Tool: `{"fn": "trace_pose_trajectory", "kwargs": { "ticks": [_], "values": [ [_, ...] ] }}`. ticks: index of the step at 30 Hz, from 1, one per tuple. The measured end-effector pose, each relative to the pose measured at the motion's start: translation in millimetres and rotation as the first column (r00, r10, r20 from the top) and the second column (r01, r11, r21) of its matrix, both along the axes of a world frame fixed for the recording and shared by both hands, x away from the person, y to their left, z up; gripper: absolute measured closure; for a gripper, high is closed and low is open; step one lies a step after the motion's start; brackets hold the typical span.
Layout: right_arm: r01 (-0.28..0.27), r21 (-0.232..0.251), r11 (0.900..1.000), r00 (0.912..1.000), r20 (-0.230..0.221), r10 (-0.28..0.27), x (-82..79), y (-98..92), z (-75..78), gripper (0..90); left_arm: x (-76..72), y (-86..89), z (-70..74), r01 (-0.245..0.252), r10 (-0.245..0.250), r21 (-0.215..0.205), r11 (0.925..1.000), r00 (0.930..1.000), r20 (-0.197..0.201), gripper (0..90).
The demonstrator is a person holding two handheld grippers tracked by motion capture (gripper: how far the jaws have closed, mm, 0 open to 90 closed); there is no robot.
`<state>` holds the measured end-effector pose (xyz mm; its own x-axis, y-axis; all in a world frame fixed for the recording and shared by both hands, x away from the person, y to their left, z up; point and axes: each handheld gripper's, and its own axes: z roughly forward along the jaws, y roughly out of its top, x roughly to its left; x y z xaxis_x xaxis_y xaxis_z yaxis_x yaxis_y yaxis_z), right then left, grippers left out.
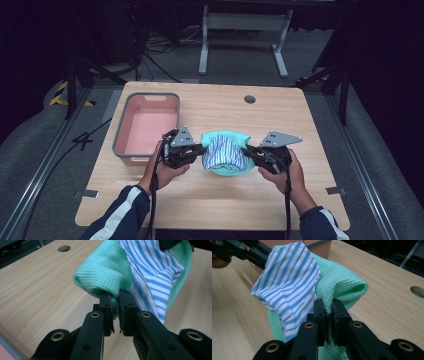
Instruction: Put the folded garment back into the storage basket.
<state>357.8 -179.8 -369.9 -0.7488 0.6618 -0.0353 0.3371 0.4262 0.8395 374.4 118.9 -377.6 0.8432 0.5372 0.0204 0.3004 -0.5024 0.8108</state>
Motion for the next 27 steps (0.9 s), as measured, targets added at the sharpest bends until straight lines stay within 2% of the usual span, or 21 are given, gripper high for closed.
{"fn": "trace_pose_trajectory", "kwargs": {
  "ticks": [1, 5, 7, 9, 10, 12, 15, 17, 18, 27],
  "values": [
    [-0.001, 0.002, 1.0, 1.0, 0.0, 0.001, 1.9, 1.8, 1.4, 83.5, 0.5, 0.6, 0.4, -0.01, 0.01, -0.011, 0.9999, 0.9999, 0.002, 82.3],
    [-0.004, 0.0, 1.0, 1.0, 0.005, 0.004, 7.4, 8.2, 5.3, 83.5, 5.2, 7.2, 4.8, -0.02, 0.02, -0.003, 0.9998, 0.9995, 0.022, 82.2],
    [-0.005, -0.001, 1.0, 1.0, 0.007, 0.005, 10.4, 11.5, 6.2, 83.5, 5.9, 8.9, 6.1, -0.034, 0.034, -0.014, 0.9993, 0.9992, 0.023, 82.2],
    [-0.005, 0.0, 1.0, 1.0, 0.006, 0.005, 13.8, 15.2, 6.4, 83.4, 7.2, 12.8, 9.0, -0.038, 0.038, -0.002, 0.9993, 0.9987, 0.033, 82.1],
    [-0.008, 0.003, 1.0, 0.9999, 0.006, 0.008, 15.3, 16.8, 6.5, 83.4, 7.0, 13.3, 9.3, -0.053, 0.054, -0.021, 0.9984, 0.9981, 0.03, 82.2],
    [-0.012, 0.006, 1.0, 0.9999, 0.009, 0.011, 17.8, 20.5, 7.4, 83.4, 8.4, 16.9, 11.2, -0.054, 0.055, -0.02, 0.9983, 0.9979, 0.033, 82.2],
    [-0.014, 0.008, 1.0, 0.9998, 0.012, 0.014, 20.6, 26.3, 10.5, 83.4, 9.8, 22.9, 14.1, -0.067, 0.068, -0.023, 0.9975, 0.9967, 0.045, 82.2],
    [-0.009, 0.008, 1.0, 0.9999, 0.014, 0.009, 21.8, 30.1, 12.5, 83.4, 10.5, 25.4, 15.5, -0.078, 0.08, -0.04, 0.9962, 0.9958, 0.046, 82.2],
    [-0.012, 0.01, 1.0, 0.9998, 0.015, 0.012, 22.7, 32.8, 13.7, 83.5, 11.3, 27.2, 16.6, -0.078, 0.08, -0.035, 0.9963, 0.9951, 0.057, 82.2],
    [-0.031, 0.021, 0.999, 0.9993, 0.021, 0.031, 27.9, 51.5, 18.0, 83.4, 13.3, 44.6, 24.2, -0.11, 0.113, -0.044, 0.993, 0.9908, 0.074, 82.2]
  ]
}}
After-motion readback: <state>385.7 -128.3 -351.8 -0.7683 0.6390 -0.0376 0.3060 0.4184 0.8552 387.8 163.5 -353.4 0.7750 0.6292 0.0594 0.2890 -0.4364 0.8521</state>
